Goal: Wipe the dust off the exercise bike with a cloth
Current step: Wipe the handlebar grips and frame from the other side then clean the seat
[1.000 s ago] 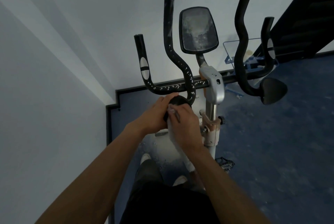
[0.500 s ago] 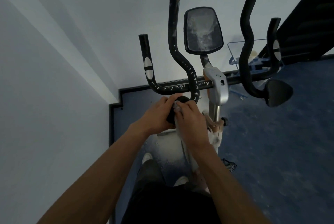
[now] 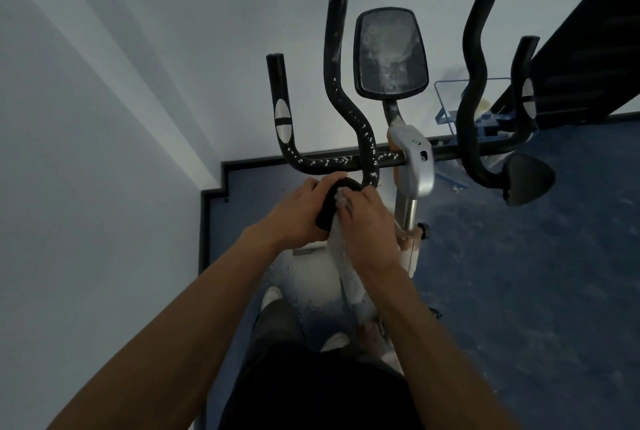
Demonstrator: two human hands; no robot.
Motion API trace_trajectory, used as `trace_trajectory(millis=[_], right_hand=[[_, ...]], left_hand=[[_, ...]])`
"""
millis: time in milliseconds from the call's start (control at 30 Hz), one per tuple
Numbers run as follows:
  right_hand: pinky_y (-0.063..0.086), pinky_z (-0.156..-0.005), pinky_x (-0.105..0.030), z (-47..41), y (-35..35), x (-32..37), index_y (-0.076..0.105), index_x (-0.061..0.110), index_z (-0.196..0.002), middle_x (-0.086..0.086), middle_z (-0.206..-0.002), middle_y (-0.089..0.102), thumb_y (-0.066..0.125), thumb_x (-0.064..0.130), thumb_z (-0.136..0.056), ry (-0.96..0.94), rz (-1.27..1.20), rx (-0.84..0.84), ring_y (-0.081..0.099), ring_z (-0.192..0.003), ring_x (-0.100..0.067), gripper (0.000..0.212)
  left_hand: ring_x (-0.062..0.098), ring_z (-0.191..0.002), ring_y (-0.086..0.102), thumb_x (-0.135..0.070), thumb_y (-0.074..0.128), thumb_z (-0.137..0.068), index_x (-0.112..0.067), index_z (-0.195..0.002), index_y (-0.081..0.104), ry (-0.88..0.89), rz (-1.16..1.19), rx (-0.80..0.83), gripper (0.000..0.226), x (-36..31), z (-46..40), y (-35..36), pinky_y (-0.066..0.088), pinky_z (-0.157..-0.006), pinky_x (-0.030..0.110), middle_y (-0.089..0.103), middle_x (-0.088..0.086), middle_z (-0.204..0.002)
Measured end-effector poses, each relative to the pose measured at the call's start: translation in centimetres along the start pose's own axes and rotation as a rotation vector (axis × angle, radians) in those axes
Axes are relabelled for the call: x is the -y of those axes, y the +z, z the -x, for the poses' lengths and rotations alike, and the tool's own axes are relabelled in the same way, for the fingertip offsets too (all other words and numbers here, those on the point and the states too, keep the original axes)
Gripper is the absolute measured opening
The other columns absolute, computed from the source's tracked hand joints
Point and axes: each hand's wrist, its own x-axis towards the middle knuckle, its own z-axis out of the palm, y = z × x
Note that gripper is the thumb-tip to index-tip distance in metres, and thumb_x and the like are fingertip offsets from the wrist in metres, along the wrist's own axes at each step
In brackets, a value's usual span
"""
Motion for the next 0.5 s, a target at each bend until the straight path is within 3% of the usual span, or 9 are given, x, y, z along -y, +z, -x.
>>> trace_trajectory(millis=[100, 233, 333, 400, 500], right_hand=[[0.060, -0.075, -0.040, 0.4, 0.8, 0.5, 0.066, 0.009, -0.117, -0.007, -0.113, 0.058, 0.054, 0.015, -0.101, -0.015, -0.029, 0.073, 0.064, -0.084, -0.019, 0.021], [0.053, -0.078, -0.021, 1.4, 0.1, 0.2, 0.073, 0.014, -0.112, 0.007, -0.102, 0.057, 0.060, 0.017, -0.102, -0.011, -0.158, 0.106, 0.057, -0.080, -0.001, 0.018], [0.046, -0.074, -0.008, 0.8, -1.5, -0.1, 0.072, 0.013, -0.109, 0.006, -0.099, 0.056, 0.058, 0.020, -0.104, 0.037, -0.133, -0.046, 0.053, -0.077, 0.004, 0.017], [0.050, -0.075, -0.014, -0.3, -1.6, 0.1, 0.071, 0.009, -0.113, -0.001, -0.101, 0.059, 0.059, 0.015, -0.102, 0.005, -0.076, -0.075, 0.054, -0.078, 0.000, 0.017], [0.057, -0.080, -0.038, -1.0, 0.0, 1.1, 0.067, 0.005, -0.121, -0.012, -0.110, 0.060, 0.058, 0.009, -0.099, -0.013, -0.018, -0.006, 0.062, -0.089, -0.021, 0.024]], left_hand=[[0.029, -0.111, 0.059, -0.017, 0.081, -0.078, -0.035, -0.159, 0.016, 0.005, 0.006, -0.002, 0.105, 0.0, 0.0, -0.1, 0.054, -0.092, 0.042, 0.045, 0.015, -0.138], [0.032, -0.114, 0.058, -0.020, 0.080, -0.080, -0.036, -0.158, 0.016, -0.007, 0.004, 0.003, 0.103, 0.0, 0.0, 0.0, 0.053, -0.093, 0.043, 0.045, 0.015, -0.139], [0.032, -0.118, 0.057, -0.028, 0.086, -0.076, -0.037, -0.157, 0.015, -0.011, 0.005, 0.005, 0.108, -0.2, 0.0, -0.1, 0.053, -0.096, 0.047, 0.044, 0.014, -0.141], [0.032, -0.122, 0.054, -0.026, 0.087, -0.074, -0.037, -0.157, 0.015, -0.022, 0.019, 0.001, 0.111, -0.3, 0.1, -0.1, 0.052, -0.098, 0.048, 0.044, 0.014, -0.143], [0.029, -0.131, 0.048, -0.024, 0.089, -0.072, -0.034, -0.159, 0.008, -0.022, 0.079, 0.004, 0.119, -0.1, -0.1, -0.2, 0.045, -0.108, 0.048, 0.043, 0.012, -0.147]])
